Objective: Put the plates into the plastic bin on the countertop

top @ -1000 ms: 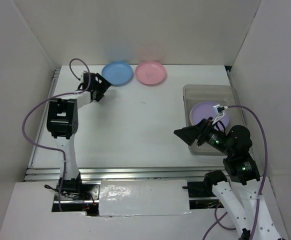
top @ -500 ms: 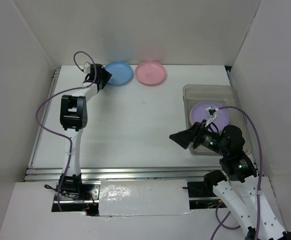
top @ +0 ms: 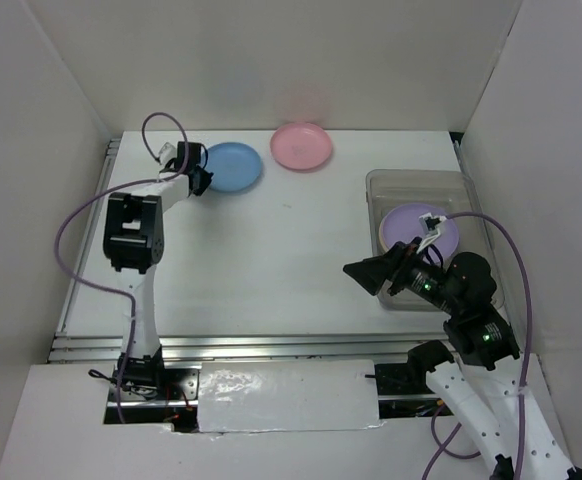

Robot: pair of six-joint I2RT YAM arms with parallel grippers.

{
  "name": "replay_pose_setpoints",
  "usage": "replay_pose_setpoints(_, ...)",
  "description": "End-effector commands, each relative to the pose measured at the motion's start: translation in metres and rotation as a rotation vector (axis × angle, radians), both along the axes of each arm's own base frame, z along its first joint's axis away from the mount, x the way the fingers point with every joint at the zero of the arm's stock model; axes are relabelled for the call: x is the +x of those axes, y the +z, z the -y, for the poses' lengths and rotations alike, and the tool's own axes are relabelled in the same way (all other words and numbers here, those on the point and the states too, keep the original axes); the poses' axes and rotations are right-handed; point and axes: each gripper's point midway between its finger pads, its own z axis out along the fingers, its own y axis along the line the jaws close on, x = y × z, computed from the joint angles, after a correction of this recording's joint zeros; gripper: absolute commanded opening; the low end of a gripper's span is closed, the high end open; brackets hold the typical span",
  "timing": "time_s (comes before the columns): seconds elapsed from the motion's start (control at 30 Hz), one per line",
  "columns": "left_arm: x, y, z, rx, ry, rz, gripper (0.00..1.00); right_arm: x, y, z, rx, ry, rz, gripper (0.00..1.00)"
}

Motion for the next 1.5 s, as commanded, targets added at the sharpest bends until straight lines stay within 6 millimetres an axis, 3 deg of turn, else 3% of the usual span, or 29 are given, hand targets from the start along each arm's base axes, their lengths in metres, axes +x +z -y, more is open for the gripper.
replay_pose_setpoints(0.0,-0.074,0.049,-0.013,0.122,0.008,-0.057,0.00,0.014,0.008,0.001,-0.003,-0.036,0.033,1.00)
replay_pose_setpoints(0.03,-0.085,0.061,-0.008,0.140,-0.032,-0.032,0.00,0.022,-0.001,-0.001,-0.015,-0.044,-0.003,1.00)
replay_pose_setpoints(0.07,-0.112,0.084,0.002,0.177,-0.104,-0.023,0.00,0.031,-0.003,-0.001,-0.020,-0.065,-0.007,1.00)
replay_pose_setpoints(0.1,-0.124,0.093,0.012,0.203,-0.158,-0.016,0.00,0.038,-0.005,-0.001,-0.025,-0.080,-0.013,1.00)
replay_pose_setpoints(0.13,-0.150,0.100,0.028,0.238,-0.228,-0.053,0.00,0.048,-0.014,-0.003,-0.032,-0.102,-0.061,1.00)
replay_pose_setpoints(0.2,-0.181,0.106,0.057,0.281,-0.341,-0.082,0.00,0.071,-0.019,-0.005,-0.030,-0.157,-0.092,1.00)
replay_pose_setpoints(0.27,-0.216,0.093,0.067,0.306,-0.396,-0.150,0.00,0.086,-0.018,-0.011,-0.025,-0.181,-0.098,1.00)
replay_pose_setpoints(0.3,-0.231,0.109,0.080,0.304,-0.430,-0.107,0.00,0.100,-0.023,-0.015,-0.050,-0.193,-0.130,1.00)
replay_pose_setpoints(0.33,-0.249,0.099,0.085,0.294,-0.457,-0.120,0.00,0.106,-0.026,-0.019,-0.070,-0.196,-0.143,1.00)
replay_pose_setpoints(0.37,-0.259,0.102,0.091,0.281,-0.485,-0.098,0.00,0.114,-0.029,-0.020,-0.089,-0.211,-0.152,1.00)
replay_pose_setpoints(0.4,-0.274,0.121,0.106,0.245,-0.534,-0.034,0.00,0.126,-0.038,-0.025,-0.117,-0.215,-0.178,1.00)
replay_pose_setpoints(0.47,-0.292,0.123,0.115,0.226,-0.580,-0.016,0.00,0.137,-0.046,-0.033,-0.142,-0.207,-0.185,1.00)
replay_pose_setpoints(0.5,-0.302,0.139,0.124,0.212,-0.612,0.028,0.00,0.145,-0.060,-0.038,-0.164,-0.202,-0.225,1.00)
replay_pose_setpoints(0.57,-0.314,0.149,0.133,0.201,-0.658,0.044,0.00,0.151,-0.071,-0.048,-0.185,-0.181,-0.251,1.00)
replay_pose_setpoints(0.67,-0.328,0.172,0.145,0.173,-0.711,0.105,0.00,0.154,-0.105,-0.066,-0.229,-0.159,-0.326,0.98)
replay_pose_setpoints(0.77,-0.334,0.182,0.150,0.158,-0.737,0.129,0.00,0.151,-0.114,-0.079,-0.238,-0.150,-0.342,0.86)
replay_pose_setpoints(0.87,-0.336,0.184,0.149,0.159,-0.738,0.128,0.00,0.149,-0.113,-0.083,-0.252,-0.185,-0.338,0.51)
replay_pose_setpoints(0.9,-0.337,0.184,0.148,0.159,-0.738,0.123,0.00,0.149,-0.114,-0.081,-0.265,-0.213,-0.339,0.23)
replay_pose_setpoints(0.93,-0.337,0.183,0.147,0.164,-0.734,0.118,0.00,0.149,-0.112,-0.079,-0.272,-0.232,-0.337,0.09)
replay_pose_setpoints(0.97,-0.336,0.183,0.145,0.171,-0.723,0.115,0.06,0.152,-0.107,-0.075,-0.273,-0.264,-0.330,0.00)
replay_pose_setpoints(1.0,-0.336,0.184,0.144,0.167,-0.708,0.115,0.21,0.153,-0.105,-0.072,-0.274,-0.287,-0.337,0.00)
replay_pose_setpoints(1.03,-0.336,0.182,0.141,0.168,-0.694,0.106,0.70,0.156,-0.109,-0.060,-0.302,-0.347,-0.352,0.00)
replay_pose_setpoints(1.07,-0.336,0.183,0.138,0.171,-0.677,0.106,0.99,0.160,-0.105,-0.052,-0.303,-0.383,-0.352,0.00)
replay_pose_setpoints(1.2,-0.341,0.186,0.120,0.200,-0.607,0.100,0.99,0.178,-0.108,0.022,-0.303,-0.636,-0.437,0.00)
replay_pose_setpoints(1.23,-0.344,0.185,0.116,0.208,-0.602,0.095,0.99,0.182,-0.106,0.063,-0.275,-0.747,-0.455,0.00)
replay_pose_setpoints(1.27,-0.347,0.184,0.113,0.215,-0.603,0.093,0.99,0.182,-0.106,0.084,-0.256,-0.804,-0.460,0.00)
replay_pose_setpoints(1.33,-0.356,0.182,0.107,0.224,-0.613,0.100,0.99,0.181,-0.106,0.126,-0.206,-0.919,-0.475,0.00)
replay_pose_setpoints(1.37,-0.359,0.183,0.103,0.225,-0.615,0.108,0.99,0.175,-0.107,0.165,-0.159,-1.015,-0.490,0.00)
replay_pose_setpoints(1.47,-0.367,0.170,0.096,0.244,-0.628,0.085,0.99,0.158,-0.121,0.231,-0.079,-1.190,-0.530,0.00)
